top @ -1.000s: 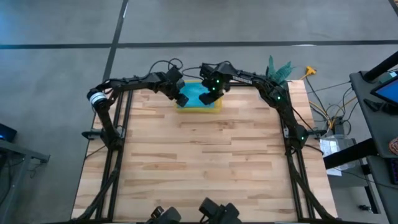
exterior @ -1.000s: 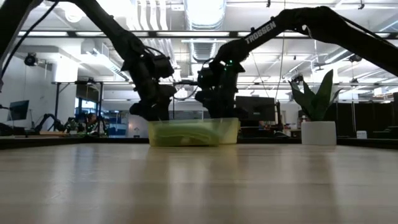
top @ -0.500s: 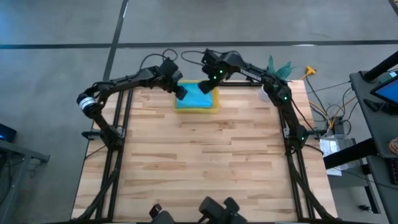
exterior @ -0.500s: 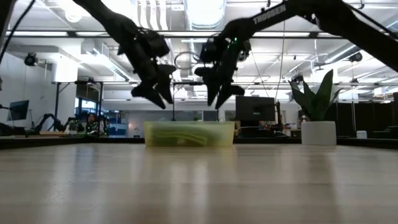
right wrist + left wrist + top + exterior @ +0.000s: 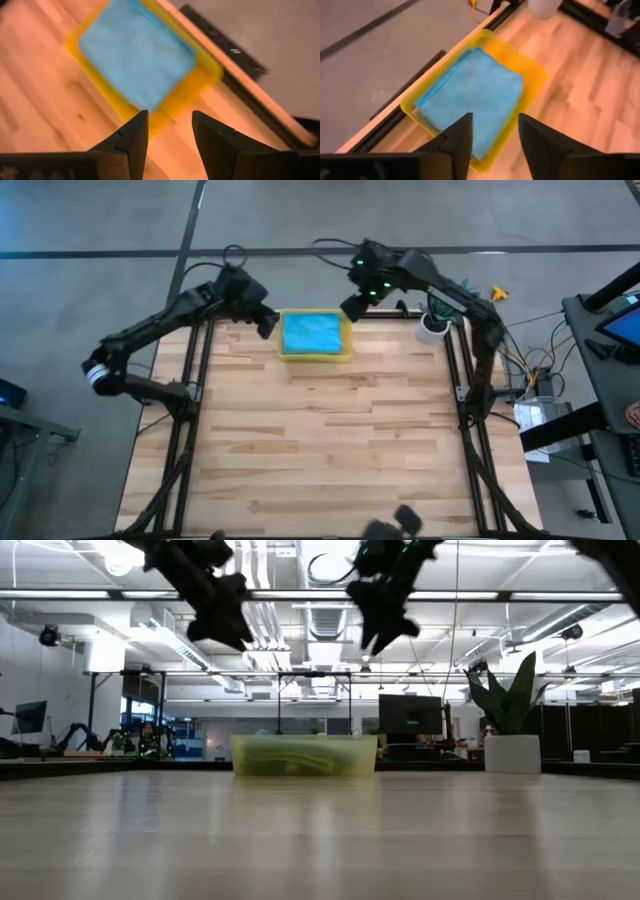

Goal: Fold microfiber towels
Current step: Return to Home Position

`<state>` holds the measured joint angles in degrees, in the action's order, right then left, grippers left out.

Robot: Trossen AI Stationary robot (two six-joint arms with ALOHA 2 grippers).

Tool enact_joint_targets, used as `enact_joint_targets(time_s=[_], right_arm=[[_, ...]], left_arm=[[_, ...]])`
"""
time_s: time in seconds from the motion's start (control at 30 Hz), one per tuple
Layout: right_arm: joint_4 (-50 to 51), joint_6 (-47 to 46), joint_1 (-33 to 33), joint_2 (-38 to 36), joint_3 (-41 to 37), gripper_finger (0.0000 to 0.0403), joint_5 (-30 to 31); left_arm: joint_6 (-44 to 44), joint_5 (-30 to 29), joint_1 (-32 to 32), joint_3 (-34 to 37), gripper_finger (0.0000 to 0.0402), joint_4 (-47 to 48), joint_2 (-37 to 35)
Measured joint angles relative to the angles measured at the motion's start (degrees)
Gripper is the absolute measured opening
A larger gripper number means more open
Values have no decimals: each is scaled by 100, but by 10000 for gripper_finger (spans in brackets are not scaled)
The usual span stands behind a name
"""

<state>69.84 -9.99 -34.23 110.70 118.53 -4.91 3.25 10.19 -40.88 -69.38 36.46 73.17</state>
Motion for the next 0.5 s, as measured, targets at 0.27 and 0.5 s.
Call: enact_joint_targets(time_s=[0.27, 0.5], right_arm=[[-1810, -822, 22, -2253, -2546, 148, 417], [-3192, -1845, 268, -4281, -5038, 108, 297]], left_arm=[[499, 1083, 24, 1338, 15, -871, -1619], [1390, 1229, 221, 2246, 1, -1820, -2865]])
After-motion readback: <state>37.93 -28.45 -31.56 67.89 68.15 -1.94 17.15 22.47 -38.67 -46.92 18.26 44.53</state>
